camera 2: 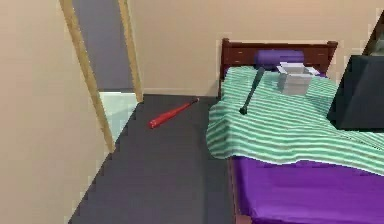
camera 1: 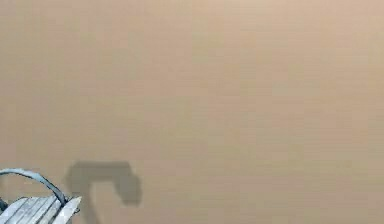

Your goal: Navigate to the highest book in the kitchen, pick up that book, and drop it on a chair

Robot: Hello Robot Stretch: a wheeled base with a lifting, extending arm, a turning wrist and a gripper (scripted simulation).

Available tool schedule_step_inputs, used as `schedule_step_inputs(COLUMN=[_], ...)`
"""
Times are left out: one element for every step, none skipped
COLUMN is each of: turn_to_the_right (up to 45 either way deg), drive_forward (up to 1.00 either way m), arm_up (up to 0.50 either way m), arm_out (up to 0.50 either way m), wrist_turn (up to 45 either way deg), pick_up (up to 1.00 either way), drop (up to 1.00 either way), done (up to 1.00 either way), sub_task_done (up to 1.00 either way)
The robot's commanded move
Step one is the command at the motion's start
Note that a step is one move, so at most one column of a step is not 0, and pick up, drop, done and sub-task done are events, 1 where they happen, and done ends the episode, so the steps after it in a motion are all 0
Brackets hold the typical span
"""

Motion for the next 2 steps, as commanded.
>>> schedule_step_inputs(turn_to_the_right=[45.0, 27.0], drive_forward=[0.00, 0.00], arm_up=[0.00, 0.00], arm_out=[0.00, 0.00], wrist_turn=[0.0, 0.0], pick_up=[0.00, 0.00], drop=[0.00, 0.00], done=[0.00, 0.00], sub_task_done=[0.00, 0.00])
